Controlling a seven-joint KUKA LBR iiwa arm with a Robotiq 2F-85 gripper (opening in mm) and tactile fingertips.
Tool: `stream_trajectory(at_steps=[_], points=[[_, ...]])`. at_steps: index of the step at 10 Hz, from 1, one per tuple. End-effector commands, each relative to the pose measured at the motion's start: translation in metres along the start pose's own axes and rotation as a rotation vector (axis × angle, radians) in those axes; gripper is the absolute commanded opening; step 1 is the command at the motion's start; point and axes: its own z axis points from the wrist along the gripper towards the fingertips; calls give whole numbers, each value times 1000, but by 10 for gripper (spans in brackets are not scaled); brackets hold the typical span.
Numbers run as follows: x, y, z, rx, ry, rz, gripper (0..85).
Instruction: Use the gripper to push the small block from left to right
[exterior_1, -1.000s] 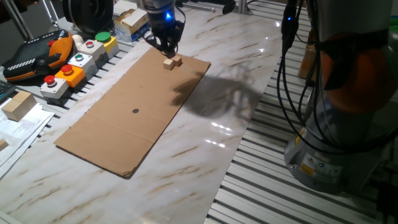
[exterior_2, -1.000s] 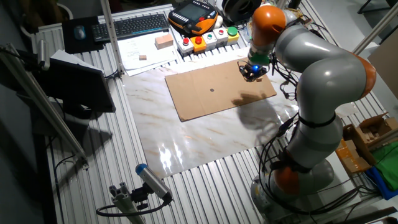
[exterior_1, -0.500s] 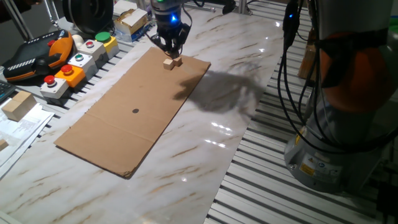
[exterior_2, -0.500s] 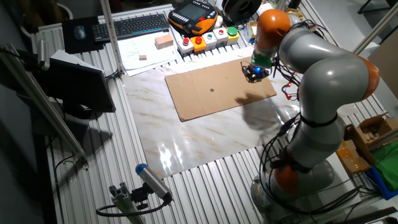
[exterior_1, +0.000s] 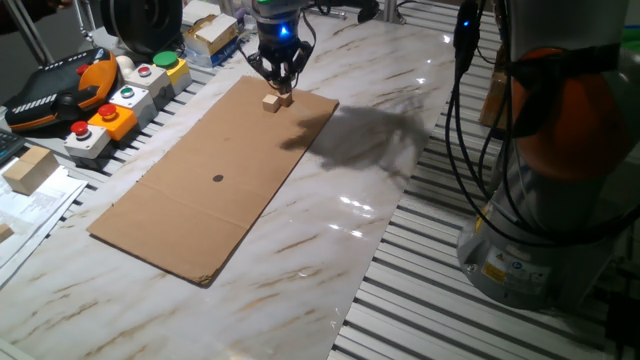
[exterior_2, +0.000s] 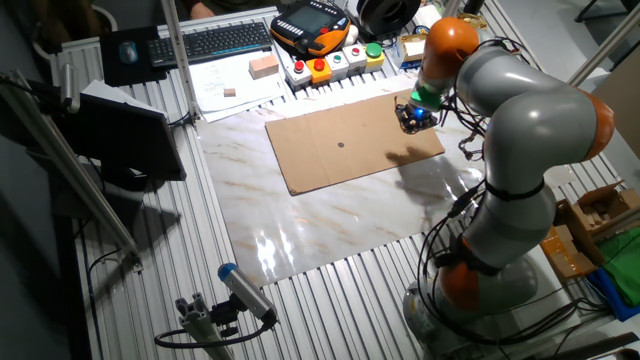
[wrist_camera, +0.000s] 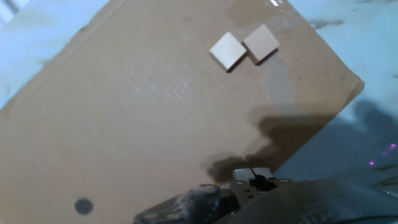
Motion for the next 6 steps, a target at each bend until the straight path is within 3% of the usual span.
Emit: stream_trajectory(at_steps=[1,2,4,5,6], points=[[-1,-1,1,14,-19,195,7],[-4,-2,1,19,-27,228,7],[-13,-9,-2,2,24,287,7],[-16,-13,-1,1,33,305,7],[-16,-14,1,0,16,322,7]])
